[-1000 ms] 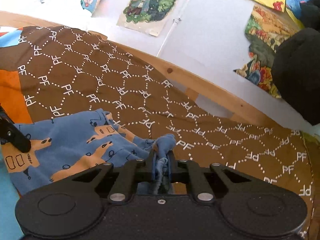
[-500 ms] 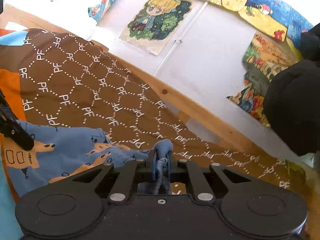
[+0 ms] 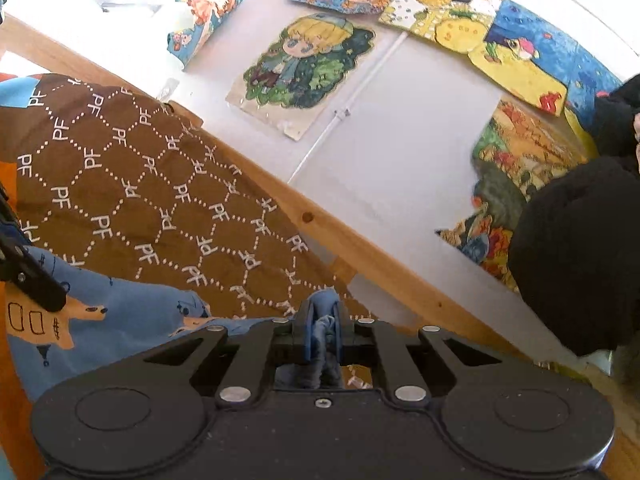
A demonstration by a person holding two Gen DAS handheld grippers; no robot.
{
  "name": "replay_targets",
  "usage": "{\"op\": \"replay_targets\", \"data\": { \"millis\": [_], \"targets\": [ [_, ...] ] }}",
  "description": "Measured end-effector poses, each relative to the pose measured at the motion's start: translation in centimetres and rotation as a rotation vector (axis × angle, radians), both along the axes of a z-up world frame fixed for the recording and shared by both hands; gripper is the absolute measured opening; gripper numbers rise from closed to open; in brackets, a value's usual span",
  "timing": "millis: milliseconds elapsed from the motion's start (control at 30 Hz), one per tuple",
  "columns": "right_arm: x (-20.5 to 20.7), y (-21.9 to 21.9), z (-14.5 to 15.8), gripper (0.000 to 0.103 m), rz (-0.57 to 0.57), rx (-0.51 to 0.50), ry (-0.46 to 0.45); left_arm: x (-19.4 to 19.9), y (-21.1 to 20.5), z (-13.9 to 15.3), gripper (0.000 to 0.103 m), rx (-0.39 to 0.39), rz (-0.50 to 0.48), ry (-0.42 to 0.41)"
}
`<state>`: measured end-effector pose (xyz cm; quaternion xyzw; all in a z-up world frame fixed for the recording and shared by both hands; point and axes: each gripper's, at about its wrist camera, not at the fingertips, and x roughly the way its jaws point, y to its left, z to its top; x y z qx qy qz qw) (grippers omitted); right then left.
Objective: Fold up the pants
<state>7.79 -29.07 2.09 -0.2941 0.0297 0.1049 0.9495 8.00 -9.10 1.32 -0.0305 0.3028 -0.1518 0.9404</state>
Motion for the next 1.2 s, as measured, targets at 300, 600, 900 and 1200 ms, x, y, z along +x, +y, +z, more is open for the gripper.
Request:
{"op": "replay_targets", "data": {
  "millis": [300,600,900,1200],
  "targets": [
    [5.2,-0.5,1.9,0.010,0.017,-0.046,-0.073,4.0,-1.0,1.1,0.019,0.008,0.058,-0.056],
    [9.4,-2.4,-4.7,0.012,-0.027,-0.107,0.181,7.6,-1.4,-4.8,0.022,0.033,0.112,0.178],
    [9.5,-3.6,-4.8,0.041,-0.085,-0.051,0.202,7.1,-1.3,-4.9,0.035,0.049,0.130,0.179],
    [6.8,-5.4,-1.7,0.101,-0.147,0.207,0.243,5.5,-0.4,-2.8,0.087,0.021,0.127,0.139]
  ]
}}
